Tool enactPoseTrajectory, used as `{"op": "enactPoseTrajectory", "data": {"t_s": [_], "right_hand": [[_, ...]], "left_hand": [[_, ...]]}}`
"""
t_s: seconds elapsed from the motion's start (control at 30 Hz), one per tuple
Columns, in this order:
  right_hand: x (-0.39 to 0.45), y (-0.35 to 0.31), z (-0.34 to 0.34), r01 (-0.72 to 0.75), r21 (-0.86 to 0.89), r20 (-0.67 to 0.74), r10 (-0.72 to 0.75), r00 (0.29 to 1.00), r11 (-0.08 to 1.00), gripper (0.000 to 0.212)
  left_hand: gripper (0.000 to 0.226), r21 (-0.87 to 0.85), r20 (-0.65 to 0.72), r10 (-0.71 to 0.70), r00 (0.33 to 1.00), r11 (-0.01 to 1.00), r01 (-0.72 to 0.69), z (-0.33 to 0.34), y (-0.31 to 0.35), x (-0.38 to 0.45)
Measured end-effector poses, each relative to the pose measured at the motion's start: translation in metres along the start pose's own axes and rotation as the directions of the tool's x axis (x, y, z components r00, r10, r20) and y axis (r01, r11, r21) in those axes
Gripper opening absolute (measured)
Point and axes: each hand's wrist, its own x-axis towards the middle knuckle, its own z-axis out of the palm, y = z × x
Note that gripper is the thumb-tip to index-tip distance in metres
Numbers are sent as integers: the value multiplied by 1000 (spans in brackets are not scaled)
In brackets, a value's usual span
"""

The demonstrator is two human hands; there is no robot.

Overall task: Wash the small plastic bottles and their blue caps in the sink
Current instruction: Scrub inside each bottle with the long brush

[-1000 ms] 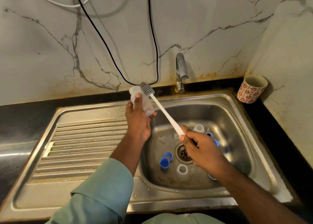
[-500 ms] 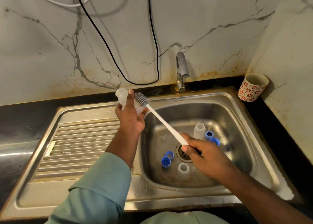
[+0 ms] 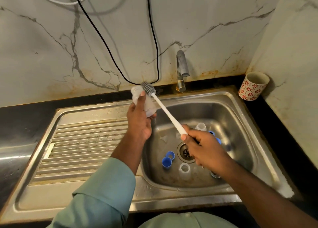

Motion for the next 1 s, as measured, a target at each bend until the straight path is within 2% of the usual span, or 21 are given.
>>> {"op": "enactPoseTrajectory", "data": {"t_s": [0.13,0.2,0.27,0.33,0.43,0.5,0.6,0.67,0.77,0.83,0.9,1.0], "right_hand": [[-15,-1,-2,53,-87,68,-47,997,995,22],[-23,-4,-1,87,-80,100,-78,992,993,26],[-14,-4,2,99,-67,56,-95,994,993,23],[-6,-6,5,84,-80,26,-82,996,993,23],[-14,-3,5,84,-102,83,-75,994,991,25],[-23,-4,7,92,-108,99,-81,992,990,27],[-9,-1,11,52,-12,26,-52,998,999,21],[-3,1,12,67,-32,27,-66,997,997,18],[-13,10,11,120,-107,101,-109,989,987,23],[-19,13,13,110,-95,119,-98,988,989,24],[-9,9,18,98,-43,84,-94,992,994,18],[3,2,19,68,-10,82,-67,994,998,18]], "left_hand": [[36,-184,-91,1,996,983,-17,-5,20,12],[38,-84,-111,28,993,996,-38,-5,20,12],[44,21,-88,33,996,999,-31,0,10,4],[47,1,-88,38,995,999,-39,4,6,0],[55,-68,-169,105,980,991,-118,-3,16,9],[57,-62,-142,137,980,987,-147,-9,16,10],[49,29,-29,131,991,991,-130,-1,-3,-2],[42,-15,-45,92,995,996,-93,1,-5,-2],[33,-148,-130,44,991,987,-64,-8,12,14],[35,-81,-142,84,986,992,-96,-14,13,21],[43,32,-89,112,990,993,-110,-11,1,15],[43,23,-146,107,984,994,-104,-9,-3,17]]}}
